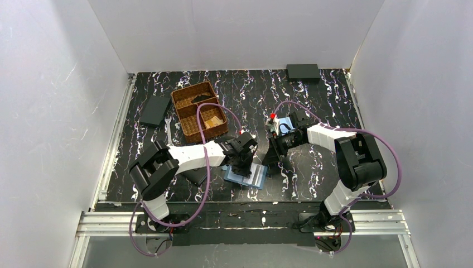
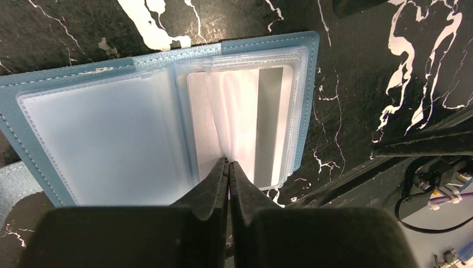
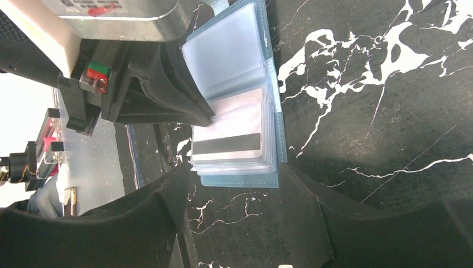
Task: Take the credit cards out of the card holder
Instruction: Remove the credit card from the card holder.
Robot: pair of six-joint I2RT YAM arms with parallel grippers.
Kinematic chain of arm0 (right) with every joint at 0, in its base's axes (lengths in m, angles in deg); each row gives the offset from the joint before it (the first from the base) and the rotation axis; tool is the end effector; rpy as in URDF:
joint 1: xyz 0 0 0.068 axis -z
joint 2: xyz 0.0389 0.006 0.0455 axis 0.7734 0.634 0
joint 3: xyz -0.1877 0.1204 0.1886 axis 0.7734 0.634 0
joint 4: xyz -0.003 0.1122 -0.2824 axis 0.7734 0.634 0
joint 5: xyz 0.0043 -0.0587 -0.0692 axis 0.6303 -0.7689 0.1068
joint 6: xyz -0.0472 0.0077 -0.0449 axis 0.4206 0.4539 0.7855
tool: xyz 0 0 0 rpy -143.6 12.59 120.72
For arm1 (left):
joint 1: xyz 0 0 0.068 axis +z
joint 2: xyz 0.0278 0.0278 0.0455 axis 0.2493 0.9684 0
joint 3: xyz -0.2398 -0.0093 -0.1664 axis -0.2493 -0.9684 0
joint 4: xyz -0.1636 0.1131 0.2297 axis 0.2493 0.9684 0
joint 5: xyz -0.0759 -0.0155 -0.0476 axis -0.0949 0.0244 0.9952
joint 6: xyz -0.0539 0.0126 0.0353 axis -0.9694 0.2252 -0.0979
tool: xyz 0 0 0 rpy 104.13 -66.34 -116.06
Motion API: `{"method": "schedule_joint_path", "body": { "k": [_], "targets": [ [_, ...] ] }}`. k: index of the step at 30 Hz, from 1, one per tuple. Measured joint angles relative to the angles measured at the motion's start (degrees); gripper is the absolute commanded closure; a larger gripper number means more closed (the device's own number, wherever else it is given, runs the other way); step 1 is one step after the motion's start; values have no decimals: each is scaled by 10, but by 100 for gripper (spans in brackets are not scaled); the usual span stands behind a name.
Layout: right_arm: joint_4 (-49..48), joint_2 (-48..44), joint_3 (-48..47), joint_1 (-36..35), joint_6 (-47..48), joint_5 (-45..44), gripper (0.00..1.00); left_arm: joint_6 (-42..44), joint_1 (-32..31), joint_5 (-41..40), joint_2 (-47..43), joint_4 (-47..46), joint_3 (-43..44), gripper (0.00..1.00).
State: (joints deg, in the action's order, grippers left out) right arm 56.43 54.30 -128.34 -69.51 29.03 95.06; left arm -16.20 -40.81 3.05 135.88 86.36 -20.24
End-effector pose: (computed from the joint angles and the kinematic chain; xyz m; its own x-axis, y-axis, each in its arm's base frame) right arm 0.3054 0.1502 0.1397 -0.6663 -0.4074 -0.6246 -0.7428 0.2889 0.6040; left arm 0.2255 -0.3322 0.1535 -0.9037 0.1934 -0.3820 0.3493 0.8490 -0.3964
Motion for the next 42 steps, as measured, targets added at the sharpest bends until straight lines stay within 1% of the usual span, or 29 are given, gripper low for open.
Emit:
{"method": "schedule_joint_path", "body": {
  "k": [6,8,11,15,19,22,33,36,42],
  "targets": [
    [15,0,0,0,10,14,32,-3,0,-2,-3,-2,-2,100],
    [20,0,-1,0,15,22,32,-9,2,5,-12,-20,-14,100],
    [28,0,-1,0,20,35,31,-30,15,32,-43,-68,-62,100],
    [29,0,-1,-4,24,43,31,-68,49,77,-77,-145,-129,100],
    [29,0,-2,-11,25,46,31,-90,71,103,-82,-186,-155,100],
    [28,0,-2,-20,19,49,30,-98,74,115,-83,-200,-159,100],
    [-31,12,2,-35,-70,57,31,-115,79,143,-92,-241,-172,100],
    [-64,12,11,-35,-105,49,31,-120,83,148,-92,-248,-175,100],
    [-109,12,30,-41,-167,40,35,-126,84,157,-92,-261,-176,100]
  ]
}}
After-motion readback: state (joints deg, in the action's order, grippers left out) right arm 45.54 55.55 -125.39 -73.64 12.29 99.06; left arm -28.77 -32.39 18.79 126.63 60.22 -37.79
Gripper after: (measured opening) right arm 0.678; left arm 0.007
